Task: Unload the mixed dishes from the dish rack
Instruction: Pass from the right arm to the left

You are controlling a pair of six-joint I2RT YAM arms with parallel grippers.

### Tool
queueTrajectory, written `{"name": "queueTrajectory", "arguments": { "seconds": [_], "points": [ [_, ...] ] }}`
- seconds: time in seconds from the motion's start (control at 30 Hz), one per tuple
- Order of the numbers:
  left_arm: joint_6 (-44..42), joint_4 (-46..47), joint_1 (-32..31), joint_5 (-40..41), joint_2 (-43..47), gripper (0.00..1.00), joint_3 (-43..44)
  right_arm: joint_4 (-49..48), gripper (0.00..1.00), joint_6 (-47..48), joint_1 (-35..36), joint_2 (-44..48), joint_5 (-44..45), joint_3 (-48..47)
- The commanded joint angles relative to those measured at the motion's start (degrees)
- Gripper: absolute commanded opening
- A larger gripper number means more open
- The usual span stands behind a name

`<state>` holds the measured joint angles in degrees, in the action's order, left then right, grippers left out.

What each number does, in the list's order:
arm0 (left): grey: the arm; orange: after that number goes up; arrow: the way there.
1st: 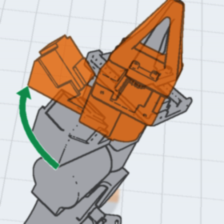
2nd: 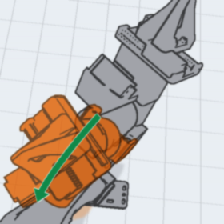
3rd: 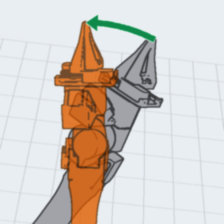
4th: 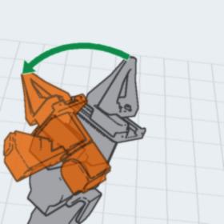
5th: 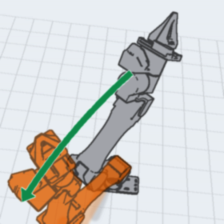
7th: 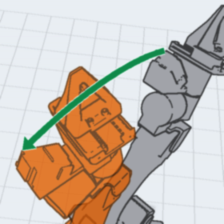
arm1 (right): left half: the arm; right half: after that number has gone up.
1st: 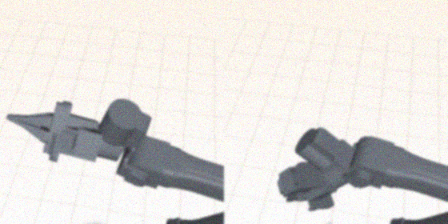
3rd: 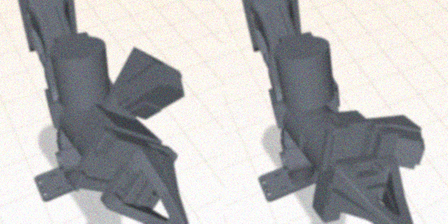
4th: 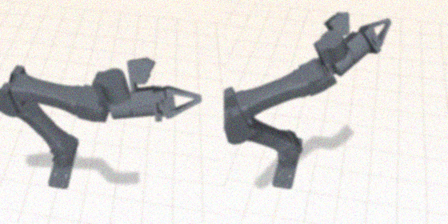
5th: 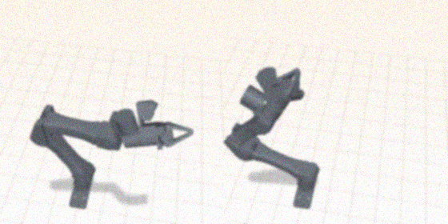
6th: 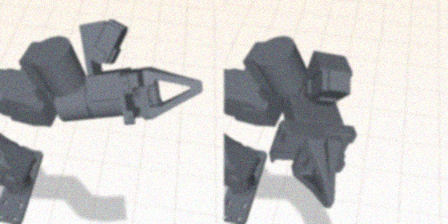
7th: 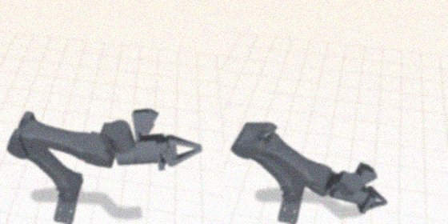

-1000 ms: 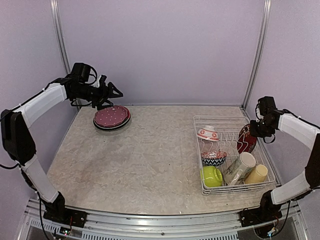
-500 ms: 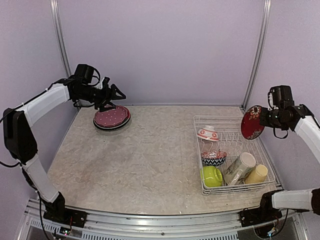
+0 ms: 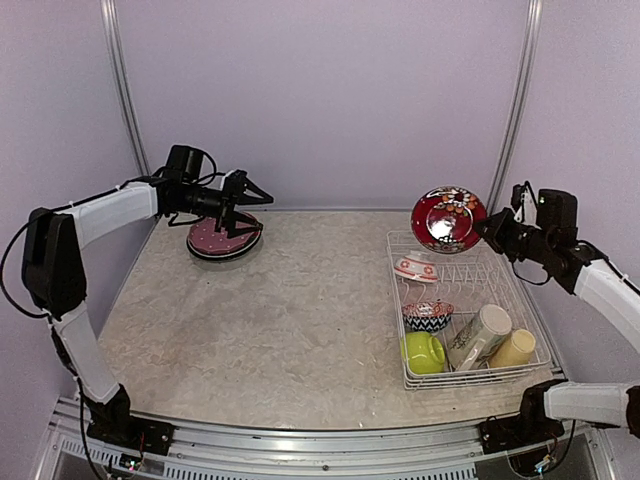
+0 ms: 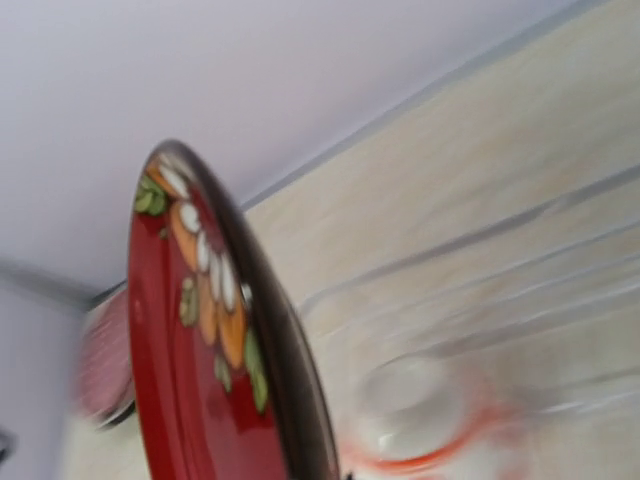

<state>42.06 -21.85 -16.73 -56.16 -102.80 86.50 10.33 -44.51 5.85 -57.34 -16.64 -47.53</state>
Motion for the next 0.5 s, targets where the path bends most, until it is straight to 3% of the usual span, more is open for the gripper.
{"name": "queueTrajectory", "arguments": {
  "seconds": [0.0,0.23,0.47],
  "points": [
    [7.0,11.6,-3.7,-9.5,-1.3,0.83,-2.2,-21.9,0.0,-12.2,8.0,-5.5,-8.7,1.8],
    [7.8,12.7,-8.4,-10.0,-3.7,0.83,-2.7,-30.6,0.0,-14.5,19.8,-18.5,-7.0,-3.1],
    [7.1,12.1,-9.9,-10.1,-5.3,0.81,-2.3,-35.4,0.0,-15.9,25.0,-28.7,-9.2,-8.6]
  ]
}}
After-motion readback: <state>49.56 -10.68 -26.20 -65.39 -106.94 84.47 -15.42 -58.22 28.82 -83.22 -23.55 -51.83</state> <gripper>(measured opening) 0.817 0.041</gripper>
